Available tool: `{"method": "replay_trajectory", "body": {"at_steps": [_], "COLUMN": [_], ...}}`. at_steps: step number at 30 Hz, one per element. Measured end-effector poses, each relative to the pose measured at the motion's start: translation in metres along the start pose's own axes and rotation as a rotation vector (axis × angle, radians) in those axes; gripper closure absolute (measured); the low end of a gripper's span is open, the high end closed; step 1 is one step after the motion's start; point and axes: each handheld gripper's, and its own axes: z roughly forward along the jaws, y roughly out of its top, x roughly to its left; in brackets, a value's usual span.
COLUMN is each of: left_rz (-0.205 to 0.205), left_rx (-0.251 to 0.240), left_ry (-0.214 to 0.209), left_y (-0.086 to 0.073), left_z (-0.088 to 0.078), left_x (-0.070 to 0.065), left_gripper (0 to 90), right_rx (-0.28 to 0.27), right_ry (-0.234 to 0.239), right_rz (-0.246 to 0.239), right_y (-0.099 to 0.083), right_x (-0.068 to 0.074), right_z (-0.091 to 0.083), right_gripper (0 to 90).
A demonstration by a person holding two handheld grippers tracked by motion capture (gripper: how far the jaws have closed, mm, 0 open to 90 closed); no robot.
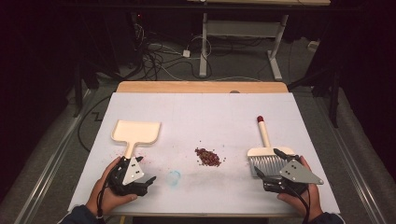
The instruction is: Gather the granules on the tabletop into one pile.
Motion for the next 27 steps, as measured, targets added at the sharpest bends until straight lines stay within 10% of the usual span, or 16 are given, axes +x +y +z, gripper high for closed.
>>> {"method": "replay_trajectory", "body": {"at_steps": [27], "left_rz": [-0.013], "left_rx": [-0.021], "left_ry": [-0.007], "left_y": [0.0066], "left_z": [0.0056], "left_x": [0.0035], "left_gripper": [19.6], "right_rx": [0.017], "right_ry": [-0.001], "right_rz": [0.001], "right_y": [-0.0039], "right_x": [-0.0056], "right_z": [0.0021], "right_gripper": [16.1]}}
